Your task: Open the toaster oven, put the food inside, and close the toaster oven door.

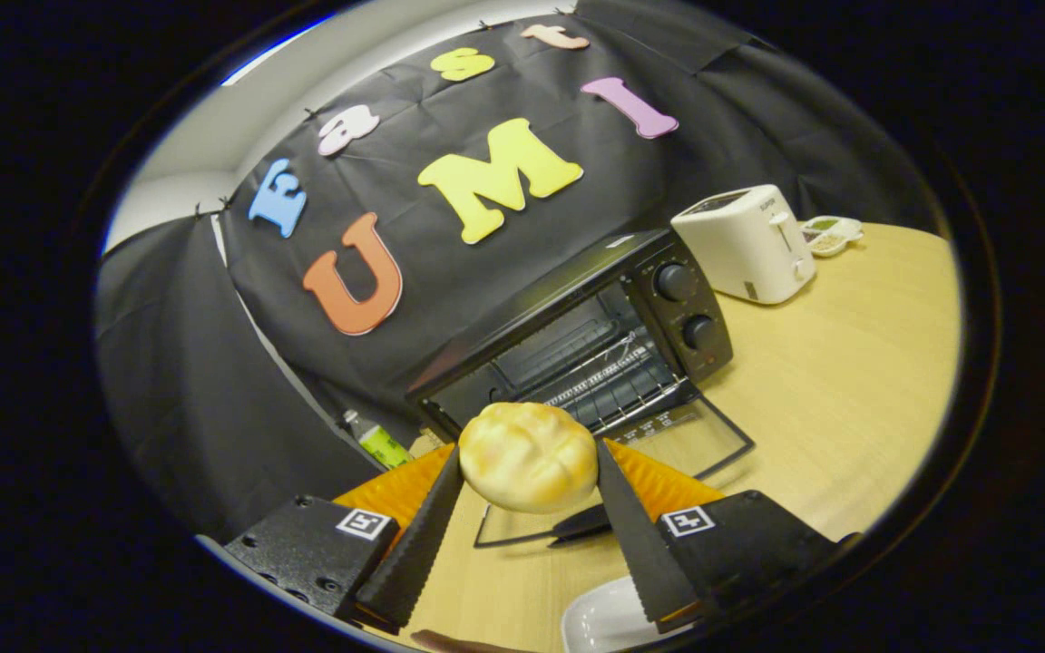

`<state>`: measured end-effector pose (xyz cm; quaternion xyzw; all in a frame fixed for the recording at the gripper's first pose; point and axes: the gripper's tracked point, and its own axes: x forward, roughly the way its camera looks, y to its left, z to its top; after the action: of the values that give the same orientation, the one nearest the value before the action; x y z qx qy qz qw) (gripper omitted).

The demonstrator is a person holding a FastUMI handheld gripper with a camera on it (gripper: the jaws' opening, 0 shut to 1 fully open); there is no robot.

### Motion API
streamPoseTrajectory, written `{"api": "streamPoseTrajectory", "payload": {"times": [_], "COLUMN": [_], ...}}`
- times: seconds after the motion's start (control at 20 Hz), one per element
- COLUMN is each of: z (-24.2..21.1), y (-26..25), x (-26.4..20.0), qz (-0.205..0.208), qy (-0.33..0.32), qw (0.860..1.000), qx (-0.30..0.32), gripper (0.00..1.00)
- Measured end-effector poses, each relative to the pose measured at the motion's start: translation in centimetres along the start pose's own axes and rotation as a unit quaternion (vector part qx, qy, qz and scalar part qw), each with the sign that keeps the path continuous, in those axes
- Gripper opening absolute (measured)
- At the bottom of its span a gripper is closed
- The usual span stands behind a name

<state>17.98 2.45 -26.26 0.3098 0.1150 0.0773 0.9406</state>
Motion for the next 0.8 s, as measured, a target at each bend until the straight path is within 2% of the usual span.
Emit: {"api": "streamPoseTrajectory", "payload": {"times": [0.1,0.2,0.4,0.6,0.8], "z": [0.4,0.4,0.9,2.5,2.3], "y": [-0.6,-1.5,-1.8,-2.6,-3.5], "x": [2.5,4.7,9.0,12.2,14.7], "qz": [-0.012,-0.028,-0.017,-0.028,-0.042], "qy": [0.0,0.003,0.01,-0.01,0.011], "qw": [1.0,1.0,0.999,0.999,0.998], "qx": [0.018,-0.003,-0.025,-0.035,-0.041], "gripper": [0.93,0.93,0.94,0.93,0.94]}}
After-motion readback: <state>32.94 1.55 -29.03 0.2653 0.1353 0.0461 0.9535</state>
